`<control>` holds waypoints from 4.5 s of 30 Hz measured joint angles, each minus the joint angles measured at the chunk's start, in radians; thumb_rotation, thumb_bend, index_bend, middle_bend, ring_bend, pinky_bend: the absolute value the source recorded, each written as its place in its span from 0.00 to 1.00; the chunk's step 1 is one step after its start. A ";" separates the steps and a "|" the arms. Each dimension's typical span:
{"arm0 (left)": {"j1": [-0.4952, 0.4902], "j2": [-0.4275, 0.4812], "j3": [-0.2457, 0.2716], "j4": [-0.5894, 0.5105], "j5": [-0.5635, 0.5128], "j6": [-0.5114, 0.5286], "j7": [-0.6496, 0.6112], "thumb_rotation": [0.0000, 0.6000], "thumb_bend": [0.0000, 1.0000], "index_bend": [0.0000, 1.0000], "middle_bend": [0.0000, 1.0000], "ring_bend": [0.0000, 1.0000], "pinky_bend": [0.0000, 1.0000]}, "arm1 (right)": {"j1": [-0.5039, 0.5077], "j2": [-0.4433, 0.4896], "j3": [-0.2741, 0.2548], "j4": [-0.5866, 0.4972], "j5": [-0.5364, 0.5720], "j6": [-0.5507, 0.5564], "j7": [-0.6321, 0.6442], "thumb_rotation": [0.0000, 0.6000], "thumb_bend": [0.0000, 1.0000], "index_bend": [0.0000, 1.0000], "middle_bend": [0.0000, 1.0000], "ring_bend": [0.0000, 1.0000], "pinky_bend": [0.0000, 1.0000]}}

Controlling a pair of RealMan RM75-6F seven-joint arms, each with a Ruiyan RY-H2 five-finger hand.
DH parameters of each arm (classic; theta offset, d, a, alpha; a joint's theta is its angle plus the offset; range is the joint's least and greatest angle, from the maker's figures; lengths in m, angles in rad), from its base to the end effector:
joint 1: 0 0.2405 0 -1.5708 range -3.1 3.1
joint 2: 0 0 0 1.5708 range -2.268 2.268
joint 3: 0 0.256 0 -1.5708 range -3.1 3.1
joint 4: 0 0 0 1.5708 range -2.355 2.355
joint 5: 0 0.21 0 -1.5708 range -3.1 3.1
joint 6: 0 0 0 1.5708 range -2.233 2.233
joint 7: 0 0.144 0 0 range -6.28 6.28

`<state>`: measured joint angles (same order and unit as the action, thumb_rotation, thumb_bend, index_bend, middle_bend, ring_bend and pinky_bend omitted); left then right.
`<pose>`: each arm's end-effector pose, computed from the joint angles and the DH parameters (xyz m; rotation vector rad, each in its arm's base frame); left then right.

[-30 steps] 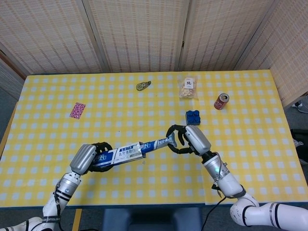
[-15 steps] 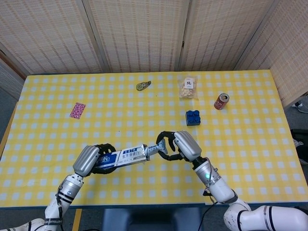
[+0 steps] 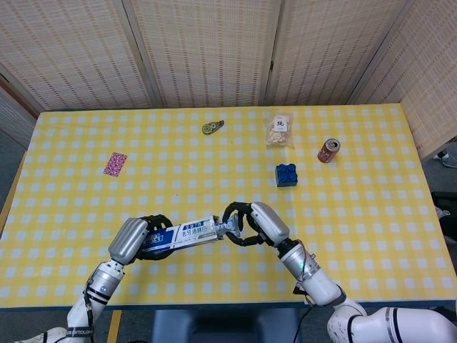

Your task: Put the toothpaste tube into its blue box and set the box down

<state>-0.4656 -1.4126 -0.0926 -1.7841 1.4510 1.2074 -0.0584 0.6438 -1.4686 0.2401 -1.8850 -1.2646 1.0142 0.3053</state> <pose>-0.1550 0.2536 0.0325 -1.6753 -1.2899 -1.3756 -0.0730 -0.2806 0.0149 1.6318 -1.7585 1.5980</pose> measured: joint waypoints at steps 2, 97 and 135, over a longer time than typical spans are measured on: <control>0.001 0.000 -0.001 0.000 -0.002 0.001 0.002 1.00 0.37 0.53 0.64 0.51 0.58 | -0.010 -0.002 0.001 0.008 -0.031 0.008 0.065 1.00 0.38 0.34 0.37 0.53 0.79; -0.017 -0.015 -0.005 0.025 0.041 0.011 -0.092 1.00 0.37 0.54 0.64 0.51 0.58 | 0.036 -0.035 -0.284 0.317 -0.463 0.107 0.529 1.00 0.39 0.00 0.85 0.94 1.00; -0.048 -0.235 0.049 0.639 0.050 -0.089 -0.290 1.00 0.35 0.53 0.62 0.47 0.56 | -0.249 0.379 -0.344 0.174 -0.153 0.172 -0.241 1.00 0.39 0.00 0.00 0.00 0.00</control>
<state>-0.5137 -1.6477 -0.0433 -1.1454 1.5007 1.1187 -0.3484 0.3944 -1.0901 -0.1043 -1.7114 -1.4180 1.1859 0.0646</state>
